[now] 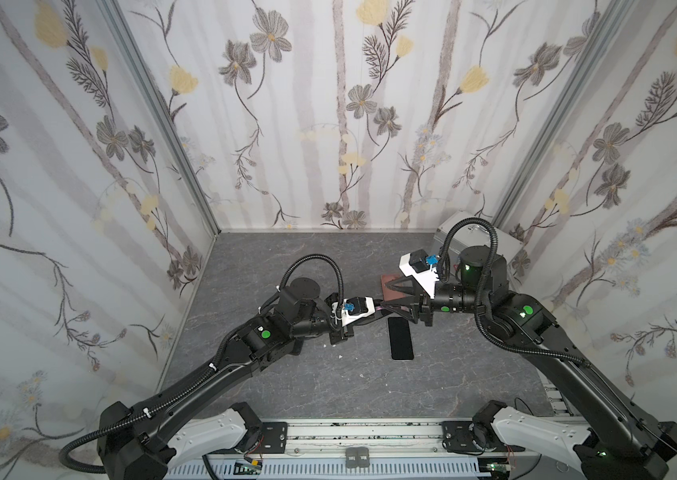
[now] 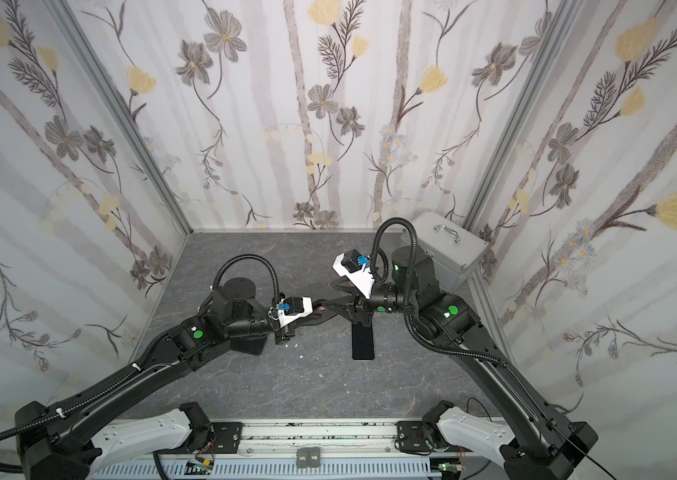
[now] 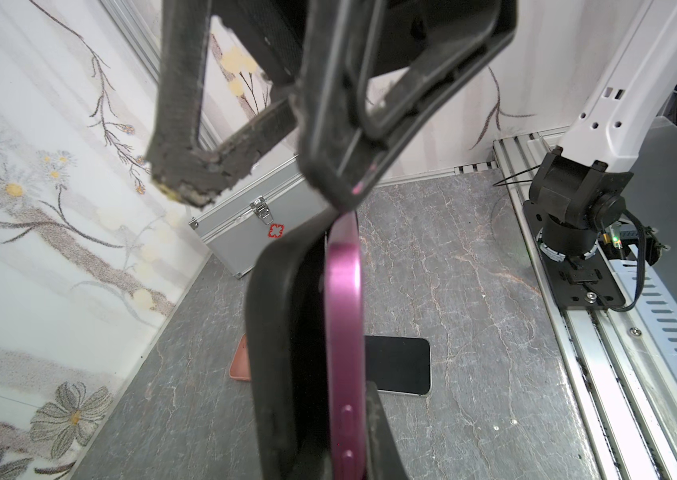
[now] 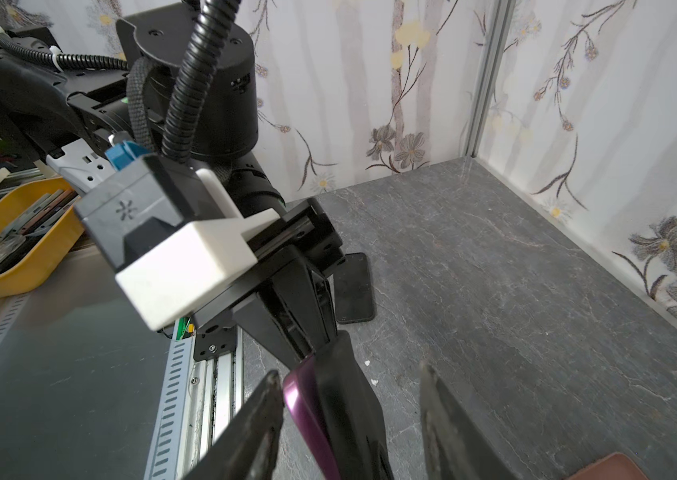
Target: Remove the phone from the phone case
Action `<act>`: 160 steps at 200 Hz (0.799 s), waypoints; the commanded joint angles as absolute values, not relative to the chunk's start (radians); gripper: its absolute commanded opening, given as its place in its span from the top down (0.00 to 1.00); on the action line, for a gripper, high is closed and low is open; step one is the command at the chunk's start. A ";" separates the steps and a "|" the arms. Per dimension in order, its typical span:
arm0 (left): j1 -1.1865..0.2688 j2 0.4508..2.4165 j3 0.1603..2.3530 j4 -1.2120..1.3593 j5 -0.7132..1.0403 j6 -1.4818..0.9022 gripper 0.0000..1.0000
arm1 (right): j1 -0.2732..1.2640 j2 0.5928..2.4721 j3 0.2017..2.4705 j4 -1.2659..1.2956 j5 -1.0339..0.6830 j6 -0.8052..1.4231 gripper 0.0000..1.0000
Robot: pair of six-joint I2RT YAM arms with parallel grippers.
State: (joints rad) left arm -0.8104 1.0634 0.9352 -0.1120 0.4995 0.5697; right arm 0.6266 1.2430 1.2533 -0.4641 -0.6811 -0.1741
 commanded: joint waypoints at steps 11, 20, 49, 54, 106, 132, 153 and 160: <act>-0.816 1.060 0.950 -0.077 0.505 0.594 1.00 | 0.630 1.255 1.265 -0.489 -0.660 -0.199 0.48; -0.817 1.062 0.951 -0.077 0.505 0.594 1.00 | 0.631 1.259 1.267 -0.493 -0.643 -0.201 0.48; -0.823 1.065 0.954 -0.077 0.502 0.596 1.00 | 0.632 1.270 1.270 -0.505 -0.584 -0.203 0.50; -0.824 1.065 0.953 -0.077 0.502 0.597 1.00 | 0.633 1.271 1.269 -0.505 -0.570 -0.202 0.50; -0.827 1.066 0.955 -0.077 0.488 0.600 1.00 | 0.637 1.295 1.273 -0.546 -0.569 -0.256 0.50; -0.829 1.065 0.956 -0.077 0.486 0.602 1.00 | 0.637 1.327 1.291 -0.623 -0.553 -0.305 0.51; -0.829 1.070 0.957 -0.077 0.488 0.603 1.00 | 0.638 1.347 1.300 -0.647 -0.606 -0.316 0.54; -0.830 1.069 0.957 -0.077 0.487 0.602 1.00 | 0.640 1.356 1.306 -0.658 -0.627 -0.318 0.55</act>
State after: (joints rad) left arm -0.8295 1.0691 0.9386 -0.1841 0.4637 0.5793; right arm 0.6384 1.3315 1.2907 -0.5777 -0.5934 -0.2718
